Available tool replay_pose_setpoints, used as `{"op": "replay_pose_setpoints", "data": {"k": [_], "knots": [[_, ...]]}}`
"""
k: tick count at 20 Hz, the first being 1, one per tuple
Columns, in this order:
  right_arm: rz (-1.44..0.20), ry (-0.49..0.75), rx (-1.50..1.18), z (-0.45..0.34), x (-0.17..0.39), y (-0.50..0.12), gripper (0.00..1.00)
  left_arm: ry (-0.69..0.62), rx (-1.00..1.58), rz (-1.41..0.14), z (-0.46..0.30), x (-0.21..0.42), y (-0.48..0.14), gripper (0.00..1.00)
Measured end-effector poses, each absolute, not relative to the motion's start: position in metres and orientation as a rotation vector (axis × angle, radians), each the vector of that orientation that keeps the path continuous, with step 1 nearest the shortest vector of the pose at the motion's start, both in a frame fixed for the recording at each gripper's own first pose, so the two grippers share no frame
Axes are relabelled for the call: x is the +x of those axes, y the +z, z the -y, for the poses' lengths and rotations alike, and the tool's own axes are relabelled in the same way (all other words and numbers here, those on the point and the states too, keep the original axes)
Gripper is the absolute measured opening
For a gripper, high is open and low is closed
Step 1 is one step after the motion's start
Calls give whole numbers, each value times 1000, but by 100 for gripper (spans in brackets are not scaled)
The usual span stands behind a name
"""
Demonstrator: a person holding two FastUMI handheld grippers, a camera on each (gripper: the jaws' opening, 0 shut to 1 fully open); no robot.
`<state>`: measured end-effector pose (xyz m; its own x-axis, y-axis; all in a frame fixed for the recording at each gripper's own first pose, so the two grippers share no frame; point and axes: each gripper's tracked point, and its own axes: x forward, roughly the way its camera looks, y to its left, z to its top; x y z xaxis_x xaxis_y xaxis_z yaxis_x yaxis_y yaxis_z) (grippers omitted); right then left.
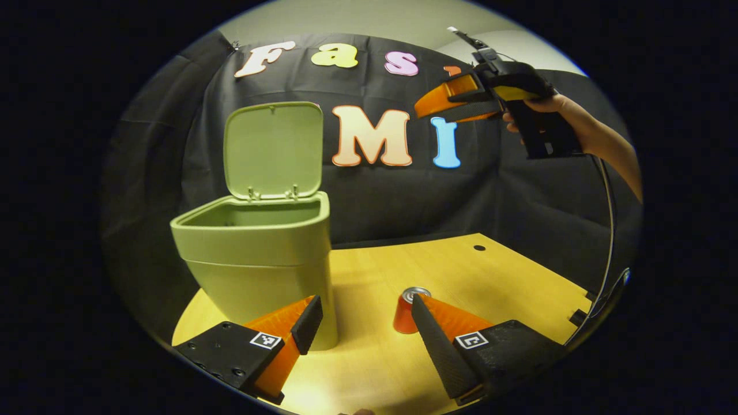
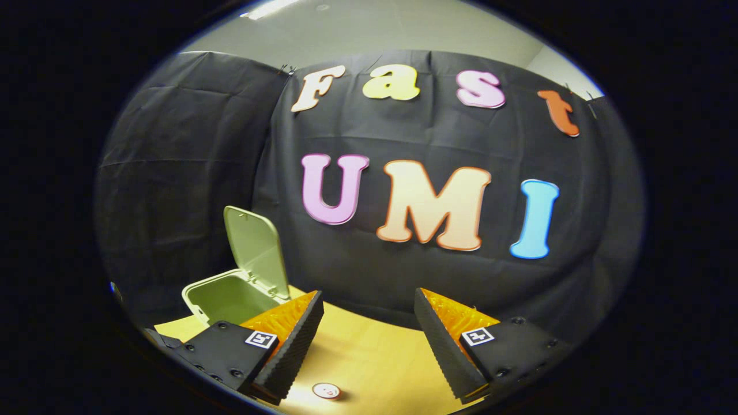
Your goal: Press the lid of the desktop garbage bin to open it, pick up the crumpled paper on the desktop and throw it into the bin, then pick up the pop can on the desktop and drop it into the bin, and finally close the garbage bin lid.
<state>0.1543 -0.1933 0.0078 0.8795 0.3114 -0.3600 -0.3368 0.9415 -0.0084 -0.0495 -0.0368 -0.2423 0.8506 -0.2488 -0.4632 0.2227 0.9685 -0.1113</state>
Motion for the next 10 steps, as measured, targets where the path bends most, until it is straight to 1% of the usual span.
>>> {"op": "replay_pose_setpoints", "data": {"k": [4, 7, 10], "knots": [[-291, 185, -20, 254, 142, 4, 99, -302, -23, -528, 61, -40, -284, 93], [-251, 87, -30, 291, 128, -3, 99, -345, -34, -549, 84, -29, -311, 93], [-239, 21, -81, 315, 111, -16, 100, -393, -33, -588, 104, -20, -340, 94]]}}
